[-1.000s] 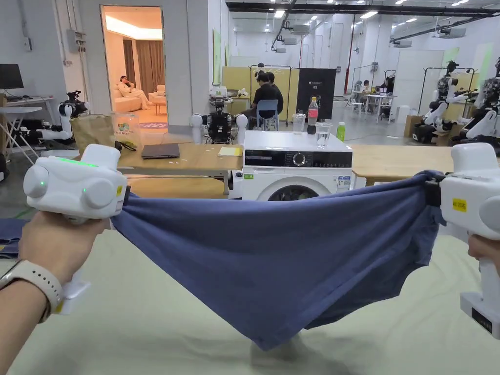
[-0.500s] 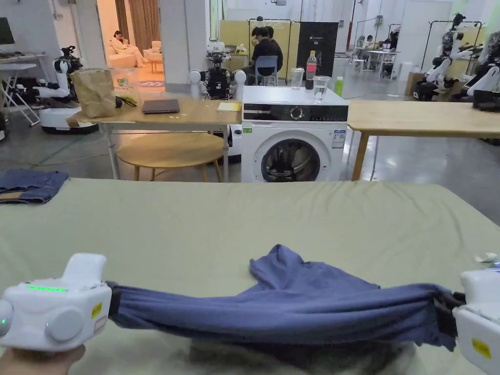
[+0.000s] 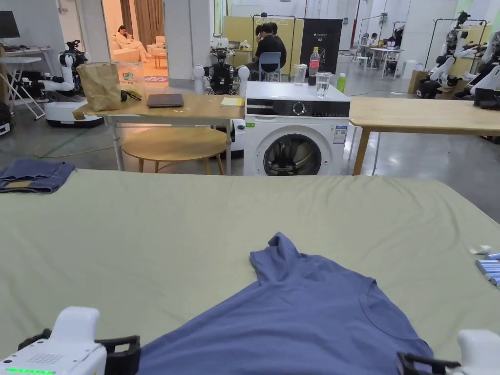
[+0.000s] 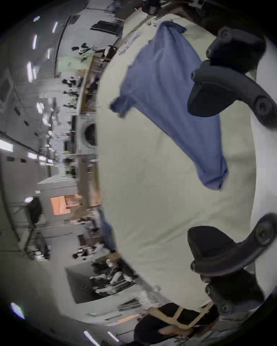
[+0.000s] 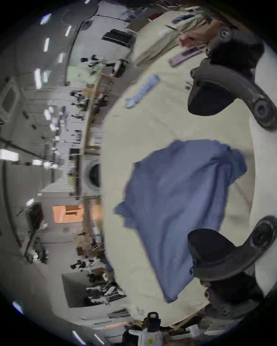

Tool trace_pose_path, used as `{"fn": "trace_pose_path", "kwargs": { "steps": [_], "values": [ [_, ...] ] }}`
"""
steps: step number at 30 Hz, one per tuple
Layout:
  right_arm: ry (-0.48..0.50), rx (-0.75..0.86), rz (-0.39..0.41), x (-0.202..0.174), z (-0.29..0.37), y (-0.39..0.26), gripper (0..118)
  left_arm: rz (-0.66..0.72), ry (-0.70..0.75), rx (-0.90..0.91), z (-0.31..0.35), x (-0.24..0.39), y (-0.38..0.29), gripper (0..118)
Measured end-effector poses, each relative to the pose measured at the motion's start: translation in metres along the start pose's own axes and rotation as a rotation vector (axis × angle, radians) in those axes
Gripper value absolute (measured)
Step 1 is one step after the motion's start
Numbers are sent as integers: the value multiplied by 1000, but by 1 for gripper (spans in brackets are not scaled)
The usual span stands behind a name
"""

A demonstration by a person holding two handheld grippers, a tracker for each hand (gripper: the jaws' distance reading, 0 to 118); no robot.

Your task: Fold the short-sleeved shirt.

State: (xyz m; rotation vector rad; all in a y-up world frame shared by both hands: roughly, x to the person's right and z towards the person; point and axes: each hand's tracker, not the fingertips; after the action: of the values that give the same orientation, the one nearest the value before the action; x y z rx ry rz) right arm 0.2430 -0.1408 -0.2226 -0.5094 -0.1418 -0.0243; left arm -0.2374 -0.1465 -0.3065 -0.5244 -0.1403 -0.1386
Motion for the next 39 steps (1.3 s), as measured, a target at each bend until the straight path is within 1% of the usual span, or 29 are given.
{"fn": "trace_pose_path", "kwargs": {
  "steps": [2, 4, 5, 6, 7, 8, 9, 10, 11, 12, 13, 14, 17, 19, 22, 23, 24, 25, 26, 28, 29, 31, 33, 35, 38, 39],
  "values": [
    [31, 85, -11, -24, 9, 20, 118, 29, -37, 82, 14, 18, 5, 115],
    [47, 151, -8, -49, 16, 27, 117, 38, -69, 146, 26, 36, 9, 115],
    [44, 175, -1, -59, 18, 32, 110, 31, -66, 137, 29, 43, 5, 113],
    [54, 196, 11, -69, 20, 35, 102, 26, -68, 144, 32, 49, 4, 108],
    [60, 213, 20, -75, 21, 29, 96, 25, -76, 136, 34, 50, 2, 104],
    [59, 218, 24, -83, 21, 29, 96, 28, -86, 133, 37, 50, 0, 104],
    [50, 235, 34, -90, 22, 30, 66, 25, -87, 130, 39, 50, -2, 76],
    [56, 233, 33, -97, 20, 30, 3, 6, -75, 111, 40, 48, -4, 14],
    [51, 257, 54, -97, 20, 28, 0, -8, -44, 93, 38, 45, -6, 0],
    [97, 252, 63, -98, 20, 31, 0, 15, -40, 102, 42, 33, -10, 0],
    [124, 229, 71, -101, 19, 33, 0, 40, -54, 74, 44, 24, -10, 0],
    [115, 225, 77, -104, 18, 34, 0, 78, -49, 43, 44, 11, -13, 0],
    [126, 219, 102, -113, 14, 27, 0, 95, 2, -16, 40, -22, -24, 0],
    [142, 193, 100, -118, 6, 20, 0, 134, -28, -80, 31, -43, -35, 0],
    [154, 152, 105, -125, -7, 16, 0, 116, -131, -157, 14, -61, -50, 0],
    [159, 139, 112, -129, -14, 11, 0, 118, -153, -169, 7, -64, -56, 20],
    [158, 125, 118, -132, -19, 9, 0, 127, -174, -196, -3, -67, -61, 57],
    [159, 114, 122, -134, -23, 8, 0, 131, -200, -231, -14, -72, -63, 107],
    [163, 100, 125, -136, -27, 7, 0, 129, -209, -266, -27, -73, -68, 118],
    [163, 76, 131, -140, -38, 4, 0, 129, -188, -239, -43, -73, -72, 117],
    [160, 65, 137, -141, -42, 3, 0, 155, -204, -282, -54, -75, -69, 117],
    [154, 45, 141, -144, -51, 0, 0, 188, -230, -282, -70, -75, -68, 116],
    [147, 24, 139, -145, -59, -1, 0, 242, -301, -300, -89, -81, -64, 109],
    [142, 11, 135, -144, -67, -2, 0, 231, -292, -315, -103, -81, -63, 95],
    [134, -4, 129, -145, -74, -2, 0, 215, -313, -373, -130, -88, -71, 92],
    [132, -7, 127, -144, -77, -1, 0, 217, -328, -419, -136, -88, -75, 87]
  ]
}}
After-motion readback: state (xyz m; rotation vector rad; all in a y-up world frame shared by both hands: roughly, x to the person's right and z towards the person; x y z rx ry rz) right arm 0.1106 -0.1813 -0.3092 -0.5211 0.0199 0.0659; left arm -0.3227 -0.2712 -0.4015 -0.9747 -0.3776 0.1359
